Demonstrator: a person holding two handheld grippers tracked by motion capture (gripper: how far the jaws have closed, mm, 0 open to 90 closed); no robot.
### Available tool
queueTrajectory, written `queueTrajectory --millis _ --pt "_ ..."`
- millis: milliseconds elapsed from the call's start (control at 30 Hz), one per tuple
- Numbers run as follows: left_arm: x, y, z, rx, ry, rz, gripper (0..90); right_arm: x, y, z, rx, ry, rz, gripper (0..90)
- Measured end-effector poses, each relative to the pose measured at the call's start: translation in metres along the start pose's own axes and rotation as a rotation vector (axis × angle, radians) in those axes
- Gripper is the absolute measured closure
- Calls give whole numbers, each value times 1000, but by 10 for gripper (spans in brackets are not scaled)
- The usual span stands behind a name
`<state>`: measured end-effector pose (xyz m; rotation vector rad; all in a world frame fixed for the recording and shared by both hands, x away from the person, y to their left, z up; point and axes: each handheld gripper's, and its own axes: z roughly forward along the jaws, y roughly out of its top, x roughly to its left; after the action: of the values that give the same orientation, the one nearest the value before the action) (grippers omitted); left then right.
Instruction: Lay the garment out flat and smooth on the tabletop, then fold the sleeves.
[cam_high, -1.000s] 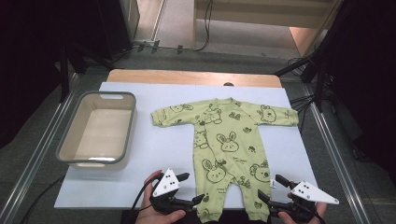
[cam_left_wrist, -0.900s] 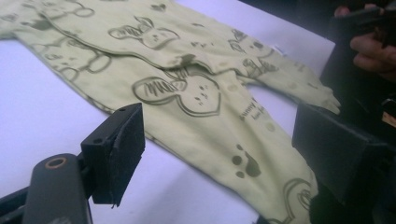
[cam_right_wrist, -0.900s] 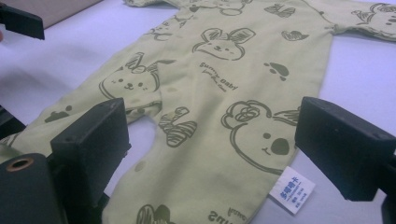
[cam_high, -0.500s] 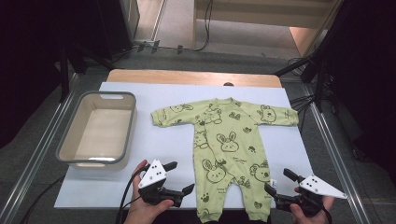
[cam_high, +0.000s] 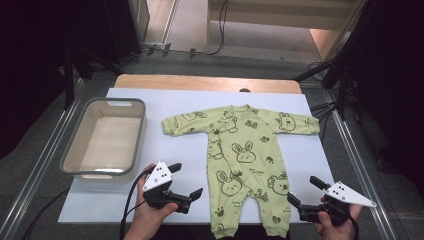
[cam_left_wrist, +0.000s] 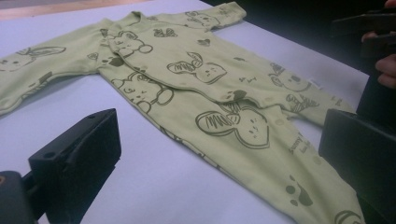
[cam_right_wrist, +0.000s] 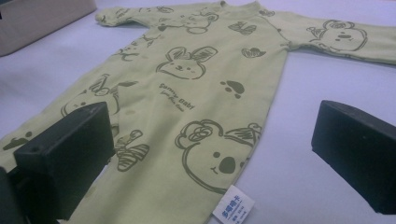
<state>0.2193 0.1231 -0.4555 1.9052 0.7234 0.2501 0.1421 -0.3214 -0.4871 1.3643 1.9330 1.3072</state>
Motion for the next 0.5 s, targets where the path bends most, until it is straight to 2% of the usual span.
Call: queueTrajectory --millis 233,500 --pt "17 17 2 -7 26 -4 0 -3 -2 -2 -11 -16 1 0" --pt "34 35 18 15 43 -21 0 -4 -3 -3 -16 -19 2 0"
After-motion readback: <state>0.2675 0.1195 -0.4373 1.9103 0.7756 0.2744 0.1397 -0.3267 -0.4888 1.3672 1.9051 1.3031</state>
